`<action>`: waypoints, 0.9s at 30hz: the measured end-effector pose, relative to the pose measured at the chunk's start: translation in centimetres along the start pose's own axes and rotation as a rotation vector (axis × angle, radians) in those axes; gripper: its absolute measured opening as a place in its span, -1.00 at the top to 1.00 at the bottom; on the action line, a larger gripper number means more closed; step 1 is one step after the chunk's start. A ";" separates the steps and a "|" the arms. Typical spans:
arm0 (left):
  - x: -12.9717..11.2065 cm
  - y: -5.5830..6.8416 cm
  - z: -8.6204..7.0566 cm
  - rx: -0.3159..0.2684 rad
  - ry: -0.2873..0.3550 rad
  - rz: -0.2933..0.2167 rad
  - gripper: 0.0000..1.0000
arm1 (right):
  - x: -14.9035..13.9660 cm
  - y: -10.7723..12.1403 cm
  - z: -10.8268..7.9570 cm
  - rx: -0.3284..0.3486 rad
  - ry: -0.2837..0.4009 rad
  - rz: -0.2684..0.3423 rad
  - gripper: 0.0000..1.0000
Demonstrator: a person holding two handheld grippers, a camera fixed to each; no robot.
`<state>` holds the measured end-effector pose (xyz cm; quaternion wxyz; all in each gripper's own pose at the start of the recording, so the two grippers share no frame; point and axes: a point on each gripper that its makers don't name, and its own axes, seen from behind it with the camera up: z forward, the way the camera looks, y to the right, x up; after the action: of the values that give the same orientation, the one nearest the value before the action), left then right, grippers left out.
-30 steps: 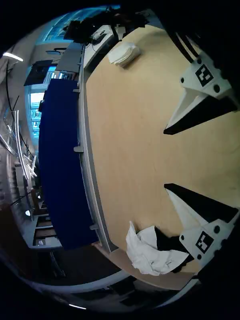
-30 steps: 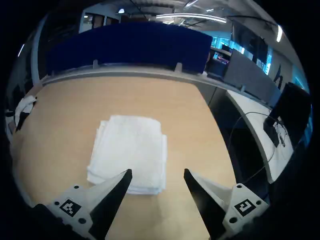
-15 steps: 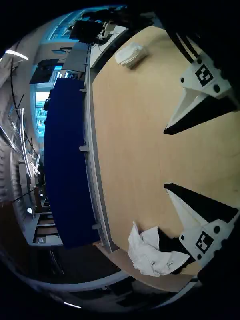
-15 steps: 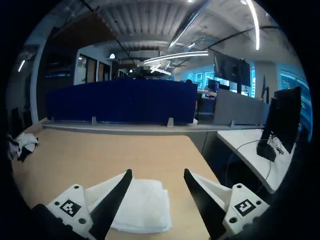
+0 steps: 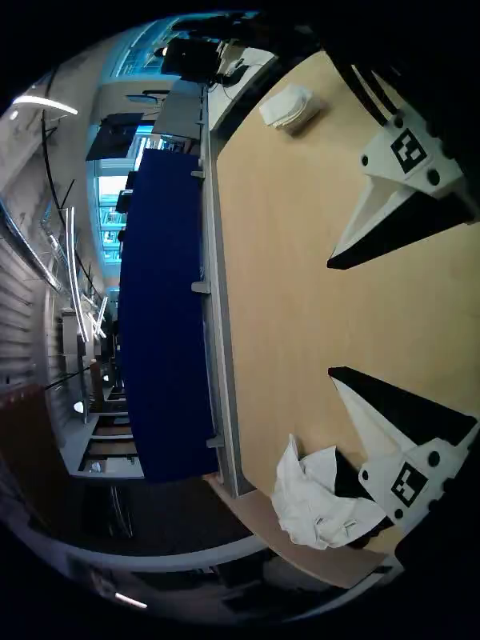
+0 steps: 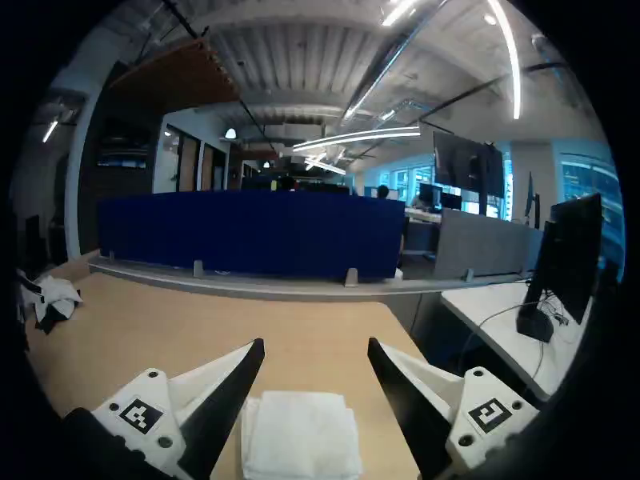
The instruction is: Fold towel
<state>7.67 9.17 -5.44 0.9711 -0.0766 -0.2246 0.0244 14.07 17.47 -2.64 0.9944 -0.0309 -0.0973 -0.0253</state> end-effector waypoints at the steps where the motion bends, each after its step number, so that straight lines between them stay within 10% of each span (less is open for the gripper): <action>1: 0.3 -0.2 0.0 0.004 0.011 -0.002 -0.80 | 0.5 -0.5 0.0 0.000 0.013 0.002 -1.00; 27: 8.3 -6.0 -1.9 0.140 0.272 -0.041 -0.80 | 6.8 -15.2 0.3 0.070 0.131 -0.014 -1.00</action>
<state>16.00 3.61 -2.60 0.9958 -0.0068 -0.0904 0.0097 19.83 2.01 -0.13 0.9990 0.0062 -0.0330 -0.0309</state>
